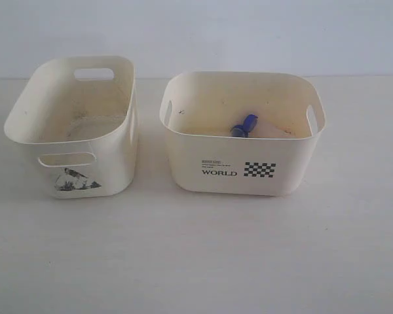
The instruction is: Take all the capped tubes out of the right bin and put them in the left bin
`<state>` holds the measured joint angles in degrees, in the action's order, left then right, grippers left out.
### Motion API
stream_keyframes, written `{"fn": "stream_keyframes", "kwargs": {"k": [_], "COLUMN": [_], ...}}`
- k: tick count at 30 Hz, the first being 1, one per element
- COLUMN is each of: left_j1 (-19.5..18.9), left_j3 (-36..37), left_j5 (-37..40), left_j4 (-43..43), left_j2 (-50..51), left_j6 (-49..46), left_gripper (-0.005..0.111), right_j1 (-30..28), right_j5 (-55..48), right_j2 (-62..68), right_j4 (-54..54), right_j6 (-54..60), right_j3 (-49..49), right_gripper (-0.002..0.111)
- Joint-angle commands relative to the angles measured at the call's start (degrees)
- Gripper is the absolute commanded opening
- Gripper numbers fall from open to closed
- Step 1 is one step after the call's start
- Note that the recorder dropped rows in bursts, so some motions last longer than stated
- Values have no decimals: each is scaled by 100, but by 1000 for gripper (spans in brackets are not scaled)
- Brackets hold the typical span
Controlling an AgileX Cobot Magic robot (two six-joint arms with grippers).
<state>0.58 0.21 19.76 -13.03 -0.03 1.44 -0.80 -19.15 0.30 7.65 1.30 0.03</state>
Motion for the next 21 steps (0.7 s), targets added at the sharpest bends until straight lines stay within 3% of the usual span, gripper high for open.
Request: {"fn": "stream_keyframes", "kwargs": {"k": [1, 3, 6, 8, 12, 17, 21], "left_j1": [-2, -2, -2, -2, -2, -2, -2], "left_j3": [-21, -21, -21, -21, -21, -21, -21], "left_j5": [-19, -19, -19, -19, -19, -19, -19], "left_j4": [-7, -7, -7, -7, -7, -7, -7], "left_j2": [3, 3, 3, 3, 3, 3, 3], "left_j6": [54, 54, 54, 54, 54, 54, 54], "left_gripper": [4, 4, 4, 4, 4, 4, 4], "right_j1": [-32, -32, -32, -32, -32, -32, -32], "right_j5": [312, 834, 3162, 3921, 3123, 579, 548], "right_j2": [-30, -30, -30, -30, 122, 2200, 3070], "right_j4": [-31, -31, 23, 146, 171, 184, 233], "right_j6": [3, 3, -95, -130, -95, 262, 227], "right_j3": [-3, -3, -3, -3, -1053, -2982, -3325], "right_gripper": [0, 0, 0, 0, 0, 0, 0]}}
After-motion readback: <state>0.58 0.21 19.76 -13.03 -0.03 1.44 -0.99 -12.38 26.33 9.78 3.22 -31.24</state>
